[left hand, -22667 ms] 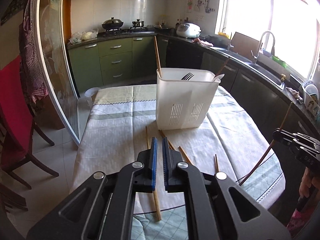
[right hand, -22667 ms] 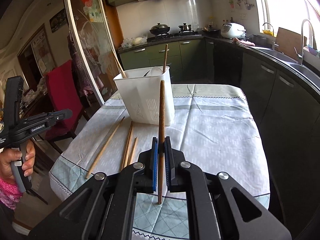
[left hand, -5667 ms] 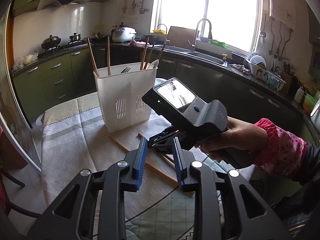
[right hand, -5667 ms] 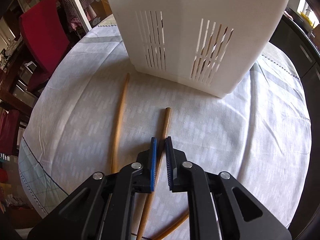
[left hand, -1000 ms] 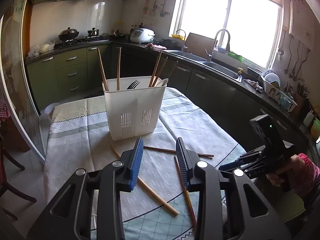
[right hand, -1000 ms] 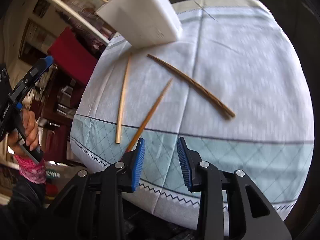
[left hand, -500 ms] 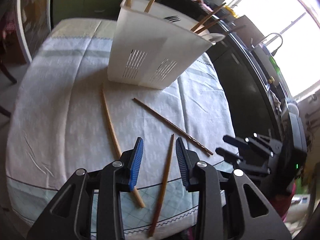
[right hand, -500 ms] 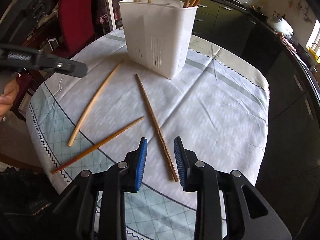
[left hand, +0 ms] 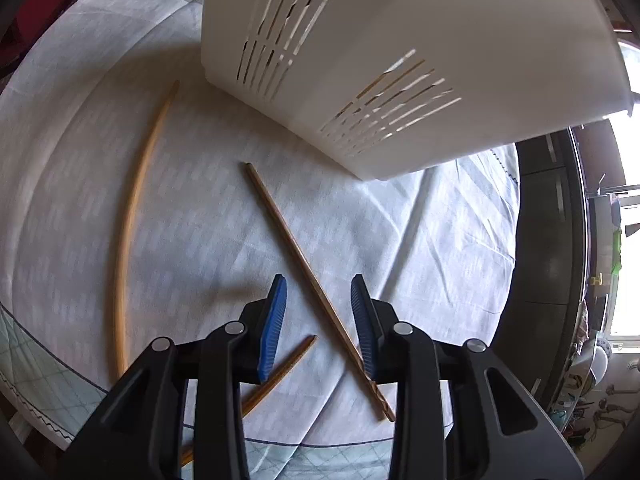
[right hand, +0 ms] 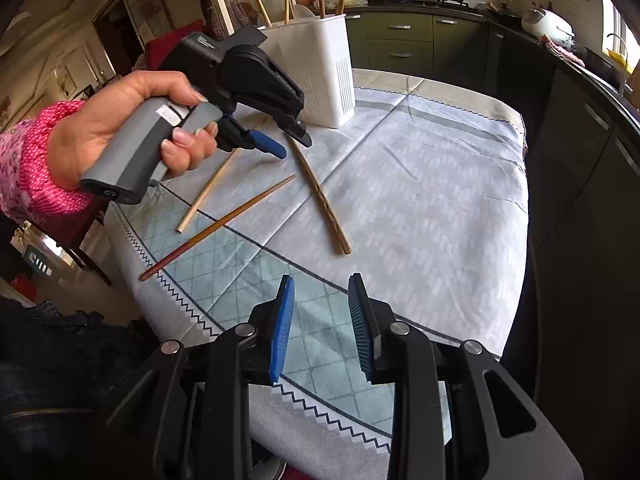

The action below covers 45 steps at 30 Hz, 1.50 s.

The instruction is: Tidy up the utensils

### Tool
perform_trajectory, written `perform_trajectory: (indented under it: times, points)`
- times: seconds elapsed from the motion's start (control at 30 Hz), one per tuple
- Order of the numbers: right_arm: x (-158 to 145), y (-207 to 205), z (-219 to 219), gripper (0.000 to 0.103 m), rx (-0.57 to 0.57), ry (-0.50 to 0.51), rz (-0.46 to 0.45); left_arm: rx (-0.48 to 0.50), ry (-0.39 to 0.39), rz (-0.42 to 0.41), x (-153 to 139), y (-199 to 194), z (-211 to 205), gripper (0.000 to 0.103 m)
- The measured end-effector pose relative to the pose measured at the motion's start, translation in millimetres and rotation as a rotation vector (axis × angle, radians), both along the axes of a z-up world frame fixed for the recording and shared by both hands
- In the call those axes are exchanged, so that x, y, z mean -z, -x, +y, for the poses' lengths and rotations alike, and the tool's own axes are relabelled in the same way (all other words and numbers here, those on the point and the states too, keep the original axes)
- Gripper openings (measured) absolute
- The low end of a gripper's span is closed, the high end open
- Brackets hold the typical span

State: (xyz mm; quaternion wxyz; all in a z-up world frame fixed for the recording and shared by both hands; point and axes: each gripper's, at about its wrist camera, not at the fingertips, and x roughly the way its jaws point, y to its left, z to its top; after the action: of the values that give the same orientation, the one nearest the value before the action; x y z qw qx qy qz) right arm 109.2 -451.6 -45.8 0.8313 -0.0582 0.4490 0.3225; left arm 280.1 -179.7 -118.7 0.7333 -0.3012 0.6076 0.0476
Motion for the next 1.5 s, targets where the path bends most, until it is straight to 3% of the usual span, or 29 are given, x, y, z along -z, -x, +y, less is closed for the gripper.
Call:
perform_trajectory:
  times: [0.23,0.33,0.5,0.7,0.93,1.07,1.17,1.3,1.5]
  points:
    - [-2,15,-24,0.029,-0.029,-0.079,-0.005,-0.070,-0.041,0.037,3,-9,-4,0.031]
    - [0,19,-33,0.035,-0.031,-0.098,0.008,-0.073,-0.065,0.061,2,-12,-8,0.031]
    - [2,26,-52,0.042,-0.012,-0.132,0.029,-0.069,-0.129,0.126,5,-22,-13,0.009]
    - [2,40,-73,0.044,0.015,-0.167,0.020,-0.047,-0.164,0.161,4,-33,-19,0.009]
    - [9,44,-81,0.044,0.031,-0.159,0.040,-0.130,-0.088,0.194,7,-31,-7,0.009]
    - [9,45,-77,0.044,0.023,-0.156,0.041,-0.131,-0.091,0.194,5,-36,-12,0.013]
    - [7,49,-74,0.044,0.017,-0.155,0.037,-0.099,-0.065,0.178,7,-40,-15,0.007]
    - [3,51,-73,0.044,0.023,-0.154,0.031,-0.129,-0.006,0.121,7,-34,-11,0.005]
    - [-8,53,-63,0.044,0.015,-0.141,0.014,-0.037,0.000,-0.118,-19,-11,-20,0.000]
